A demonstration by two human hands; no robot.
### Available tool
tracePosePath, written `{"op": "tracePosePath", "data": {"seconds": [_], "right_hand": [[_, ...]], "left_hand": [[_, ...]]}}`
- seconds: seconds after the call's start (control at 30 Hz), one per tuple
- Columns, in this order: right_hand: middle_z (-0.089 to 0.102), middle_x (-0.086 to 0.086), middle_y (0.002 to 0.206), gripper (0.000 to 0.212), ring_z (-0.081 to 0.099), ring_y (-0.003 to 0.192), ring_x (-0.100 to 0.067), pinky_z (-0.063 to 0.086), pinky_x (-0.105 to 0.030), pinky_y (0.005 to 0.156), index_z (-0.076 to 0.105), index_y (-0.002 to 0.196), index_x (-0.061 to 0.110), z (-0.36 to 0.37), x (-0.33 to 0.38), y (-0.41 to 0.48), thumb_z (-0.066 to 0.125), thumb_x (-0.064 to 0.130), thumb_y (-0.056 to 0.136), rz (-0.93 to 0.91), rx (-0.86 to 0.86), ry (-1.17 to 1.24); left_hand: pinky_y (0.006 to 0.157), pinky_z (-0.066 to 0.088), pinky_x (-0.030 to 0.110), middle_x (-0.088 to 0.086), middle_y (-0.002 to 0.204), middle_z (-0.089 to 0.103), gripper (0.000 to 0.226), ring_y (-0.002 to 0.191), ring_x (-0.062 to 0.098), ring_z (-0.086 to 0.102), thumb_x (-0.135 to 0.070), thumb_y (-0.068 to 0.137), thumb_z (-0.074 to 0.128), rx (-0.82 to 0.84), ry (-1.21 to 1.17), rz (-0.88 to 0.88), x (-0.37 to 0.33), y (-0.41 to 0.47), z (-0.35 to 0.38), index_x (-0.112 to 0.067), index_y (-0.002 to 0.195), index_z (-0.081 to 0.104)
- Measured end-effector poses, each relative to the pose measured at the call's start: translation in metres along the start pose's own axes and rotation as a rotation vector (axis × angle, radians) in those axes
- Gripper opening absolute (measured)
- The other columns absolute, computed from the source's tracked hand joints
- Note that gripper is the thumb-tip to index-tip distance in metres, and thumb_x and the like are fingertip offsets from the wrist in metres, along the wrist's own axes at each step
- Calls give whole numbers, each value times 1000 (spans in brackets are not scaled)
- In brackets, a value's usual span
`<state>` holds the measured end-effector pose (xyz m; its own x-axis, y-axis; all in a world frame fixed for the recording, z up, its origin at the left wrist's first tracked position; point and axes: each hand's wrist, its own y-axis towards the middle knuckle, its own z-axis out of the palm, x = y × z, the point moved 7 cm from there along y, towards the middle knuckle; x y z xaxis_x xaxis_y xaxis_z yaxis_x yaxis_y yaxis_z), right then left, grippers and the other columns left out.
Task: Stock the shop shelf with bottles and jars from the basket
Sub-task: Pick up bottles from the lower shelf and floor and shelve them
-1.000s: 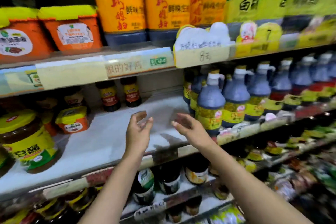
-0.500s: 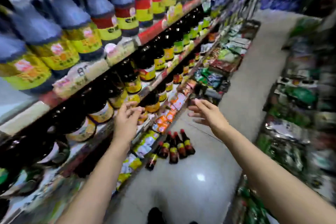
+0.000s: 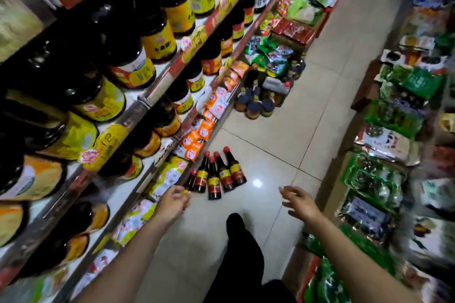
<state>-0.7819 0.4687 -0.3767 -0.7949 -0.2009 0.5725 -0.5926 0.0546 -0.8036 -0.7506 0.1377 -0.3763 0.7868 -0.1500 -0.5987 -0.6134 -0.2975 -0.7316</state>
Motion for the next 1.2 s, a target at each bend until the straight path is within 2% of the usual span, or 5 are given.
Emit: {"op": "tracePosePath", "data": {"seconds": [0.43, 0.6, 0.9, 1.07, 1.2], "right_hand": [[66, -10, 112, 32, 59, 98, -24, 41, -26, 79, 57, 112, 13, 60, -109, 262, 58, 33, 87, 166, 106, -403], [62, -8, 121, 43, 58, 110, -25, 41, -25, 82, 51, 125, 15, 87, -172, 391, 53, 38, 89, 125, 134, -511], [59, -4, 124, 52, 56, 115, -19, 40, -25, 92, 48, 130, 21, 146, -213, 554, 55, 46, 85, -6, 104, -392], [63, 7, 96, 36, 58, 78, -1, 41, -2, 62, 57, 112, 22, 180, -204, 582, 64, 40, 82, -142, 154, -390], [65, 1, 91, 46, 63, 84, -17, 48, -25, 70, 61, 101, 19, 184, -200, 597, 65, 53, 70, -191, 140, -493]], "left_hand": [[81, 43, 32, 10, 103, 61, 8, 99, 23, 58, -16, 87, 58, 37, 248, -201, 114, 241, 130, -18, 81, 53], [83, 41, 28, 10, 116, 61, 32, 108, 27, 56, -27, 91, 52, 19, 204, -216, 172, 360, 206, -8, 116, 54], [92, 45, 39, 18, 124, 58, 50, 111, 35, 55, -35, 84, 60, -206, 85, -305, 259, 493, 272, -5, 123, 50], [81, 39, 31, 19, 123, 57, 54, 112, 36, 54, -27, 79, 68, -304, 14, -315, 262, 509, 287, -2, 123, 48], [82, 48, 35, 16, 112, 64, 52, 101, 33, 61, -26, 72, 74, -275, -27, -286, 269, 515, 290, -4, 115, 55]]}}
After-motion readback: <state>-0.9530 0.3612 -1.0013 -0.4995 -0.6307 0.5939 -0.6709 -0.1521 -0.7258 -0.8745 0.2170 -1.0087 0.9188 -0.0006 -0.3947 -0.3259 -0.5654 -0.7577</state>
